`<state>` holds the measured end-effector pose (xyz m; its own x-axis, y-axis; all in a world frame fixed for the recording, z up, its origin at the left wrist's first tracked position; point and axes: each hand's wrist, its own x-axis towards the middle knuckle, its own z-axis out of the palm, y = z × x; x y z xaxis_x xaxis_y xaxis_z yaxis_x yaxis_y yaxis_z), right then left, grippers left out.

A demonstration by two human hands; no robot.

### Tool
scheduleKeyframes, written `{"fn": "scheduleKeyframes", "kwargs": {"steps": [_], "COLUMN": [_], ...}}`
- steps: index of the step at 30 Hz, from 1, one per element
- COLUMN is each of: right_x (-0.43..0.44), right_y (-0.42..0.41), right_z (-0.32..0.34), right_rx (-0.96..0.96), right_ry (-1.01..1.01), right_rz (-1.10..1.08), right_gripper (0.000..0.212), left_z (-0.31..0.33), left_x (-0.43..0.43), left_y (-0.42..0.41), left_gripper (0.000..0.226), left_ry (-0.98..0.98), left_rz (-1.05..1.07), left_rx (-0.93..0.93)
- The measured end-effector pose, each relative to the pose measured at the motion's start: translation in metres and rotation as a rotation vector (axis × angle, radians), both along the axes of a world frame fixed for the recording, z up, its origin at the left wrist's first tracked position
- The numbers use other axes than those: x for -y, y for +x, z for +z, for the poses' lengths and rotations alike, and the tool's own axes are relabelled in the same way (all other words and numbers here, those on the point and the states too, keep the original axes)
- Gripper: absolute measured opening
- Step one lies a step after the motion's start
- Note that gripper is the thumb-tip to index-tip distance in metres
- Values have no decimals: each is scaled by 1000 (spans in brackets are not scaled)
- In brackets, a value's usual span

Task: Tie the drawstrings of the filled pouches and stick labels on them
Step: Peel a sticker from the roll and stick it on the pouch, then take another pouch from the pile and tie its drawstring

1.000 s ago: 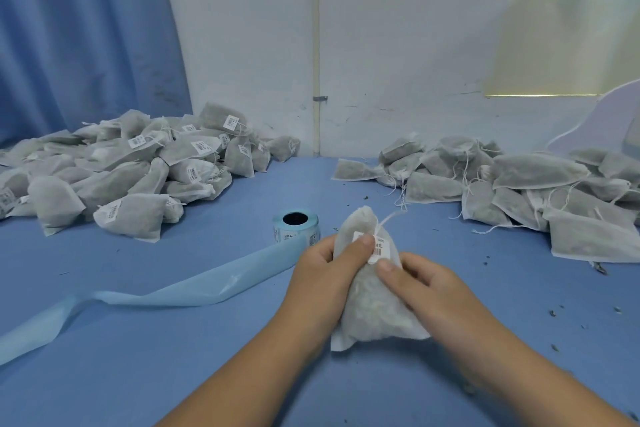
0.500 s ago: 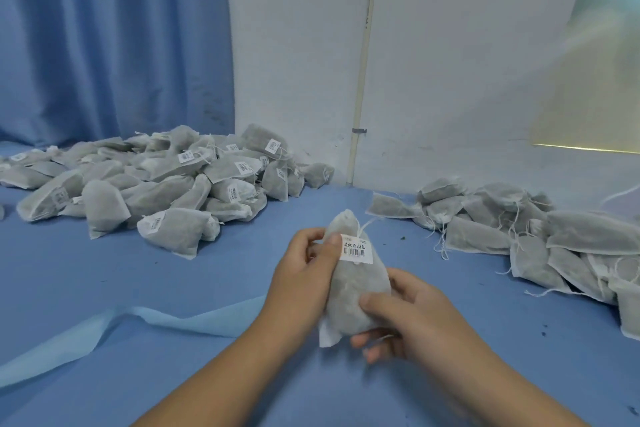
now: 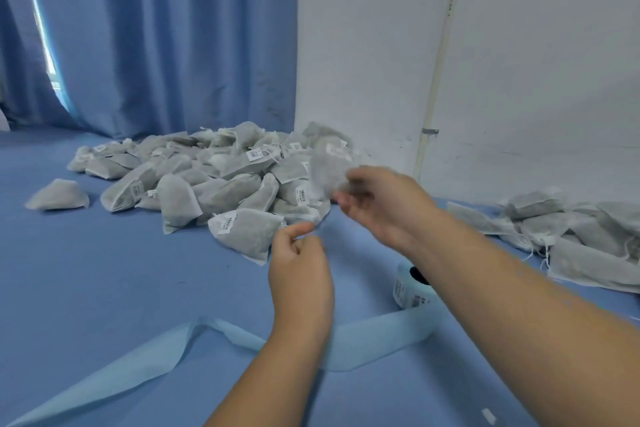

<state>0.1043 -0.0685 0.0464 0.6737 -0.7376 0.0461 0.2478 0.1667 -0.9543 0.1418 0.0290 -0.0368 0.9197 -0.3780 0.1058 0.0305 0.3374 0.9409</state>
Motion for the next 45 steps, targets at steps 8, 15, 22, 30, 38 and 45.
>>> {"fn": "scheduleKeyframes", "kwargs": {"steps": [8,15,22,30,38,45], "right_x": [22,17,18,49,82,167], "right_y": [30,-67,-187,-255,-266,-252], "right_z": [11,-43,-77,-101,-109,-95], "right_rx": [37,20,-30,74,-148,-1095], "right_ry": [-41,8,73,212,88,-768], "right_rz": [-82,-97,-190,-417,-560,-550], "right_gripper": [9,17,19,18,13,47], "left_z": [-3,-19,-33,-24,-43,-48], "left_x": [-1,2,14,77,117,120], "left_y": [-9,-41,-80,-138,-161,-160], "left_gripper": [29,14,16,16,16,16], "left_ry": [50,236,340,510,516,557], "left_rz": [-41,-89,-335,-511,-553,-598], "left_rx": [288,929,1089,1117,922,940]}}
